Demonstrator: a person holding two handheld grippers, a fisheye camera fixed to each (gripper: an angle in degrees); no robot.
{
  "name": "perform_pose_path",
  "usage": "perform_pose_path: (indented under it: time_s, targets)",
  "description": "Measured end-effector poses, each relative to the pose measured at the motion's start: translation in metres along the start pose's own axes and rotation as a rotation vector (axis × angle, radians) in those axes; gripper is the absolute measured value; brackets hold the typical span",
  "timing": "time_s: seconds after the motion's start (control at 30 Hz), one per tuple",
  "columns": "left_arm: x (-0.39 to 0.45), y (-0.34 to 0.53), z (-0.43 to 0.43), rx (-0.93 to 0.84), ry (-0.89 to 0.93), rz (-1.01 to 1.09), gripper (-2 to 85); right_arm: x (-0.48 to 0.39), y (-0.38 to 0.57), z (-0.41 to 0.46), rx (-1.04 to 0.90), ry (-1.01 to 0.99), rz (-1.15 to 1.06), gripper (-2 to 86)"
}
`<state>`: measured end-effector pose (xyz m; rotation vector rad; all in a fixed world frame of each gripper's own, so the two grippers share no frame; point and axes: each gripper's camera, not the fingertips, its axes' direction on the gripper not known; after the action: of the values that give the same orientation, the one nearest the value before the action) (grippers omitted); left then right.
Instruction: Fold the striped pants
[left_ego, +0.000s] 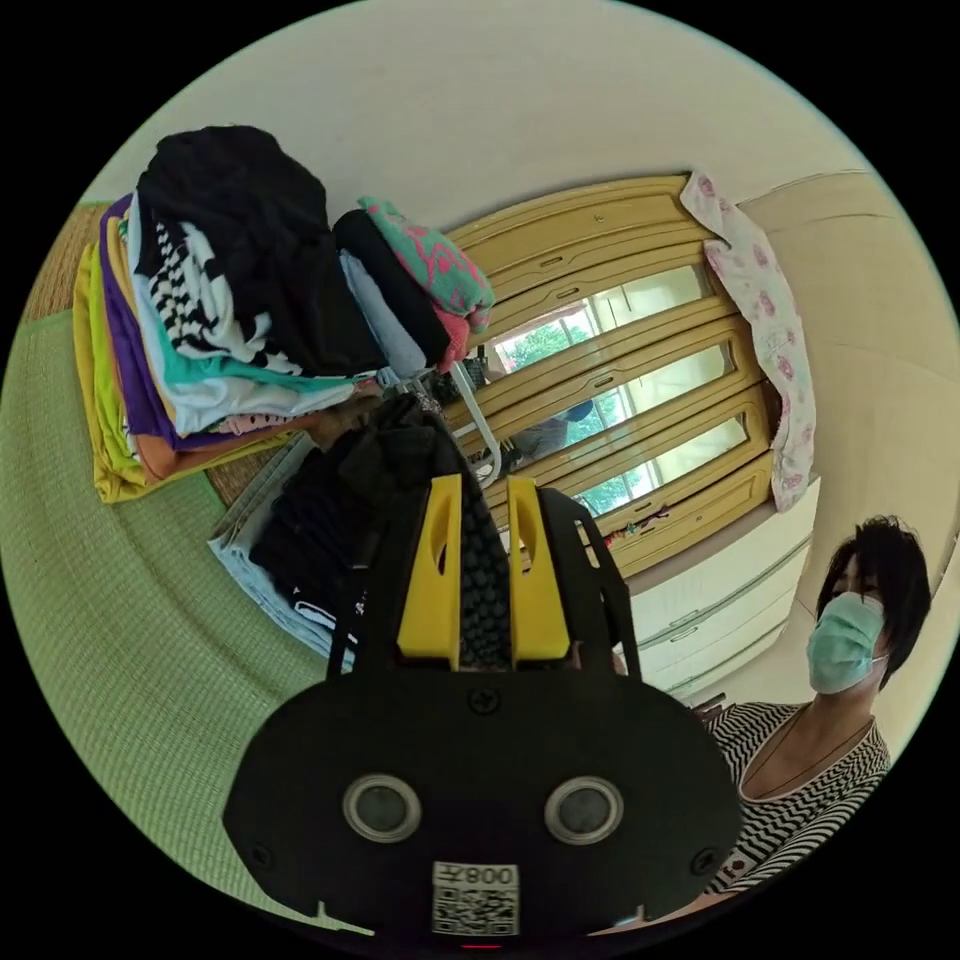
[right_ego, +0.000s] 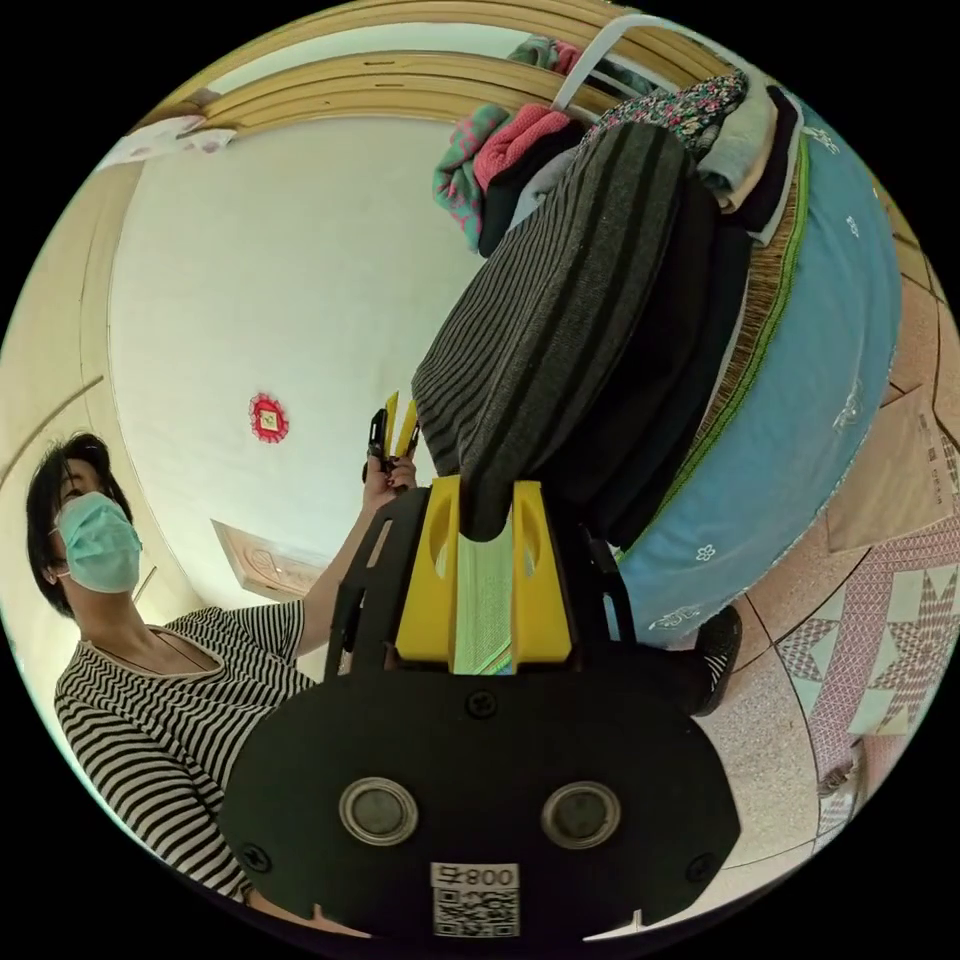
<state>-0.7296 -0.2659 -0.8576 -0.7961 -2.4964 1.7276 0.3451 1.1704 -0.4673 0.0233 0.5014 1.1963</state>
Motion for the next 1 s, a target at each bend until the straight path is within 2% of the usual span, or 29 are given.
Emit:
perform_pose_path:
  time_s: [0.13, 0.27, 0.37, 0.47, 0.53, 0.57, 0.63, 0.9, 1.0]
  targets:
    - [0.053, -0.033, 0.04, -0.057, -0.041, 0.158, 5.2, -0.024, -0.004, -0.034, 0.094, 0.149, -0.033, 2.3]
    - [0.086, -0.059, 0.091, -0.187, -0.244, 0.254, 1.4, -0.076, -0.033, -0.042, 0.167, 0.311, -0.191, 0.6]
    - [0.086, -0.065, 0.114, -0.242, -0.48, 0.267, 0.4, -0.119, -0.075, -0.007, 0.092, 0.364, -0.371, 0.2]
    - [0.086, -0.066, 0.122, -0.225, -0.512, 0.274, 0.0, -0.144, -0.11, 0.059, -0.075, 0.385, -0.503, 0.1]
    - [0.085, -0.069, 0.127, -0.217, -0.515, 0.262, -0.1, -0.14, -0.122, 0.124, -0.261, 0.493, -0.542, 0.1]
    - [0.085, -0.071, 0.13, -0.203, -0.535, 0.242, -0.1, -0.135, -0.122, 0.138, -0.298, 0.528, -0.537, 0.1]
    - [0.083, -0.073, 0.134, -0.199, -0.584, 0.221, -0.1, -0.132, -0.115, 0.154, -0.227, 0.497, -0.581, 0.1]
    - [0.096, -0.08, 0.146, -0.159, -0.492, 0.17, 0.0, -0.148, -0.114, 0.153, -0.165, 0.557, -0.634, 0.1]
    - [0.124, -0.076, 0.153, -0.132, -0.375, 0.284, 0.1, -0.151, -0.116, 0.142, -0.114, 0.554, -0.626, 0.1]
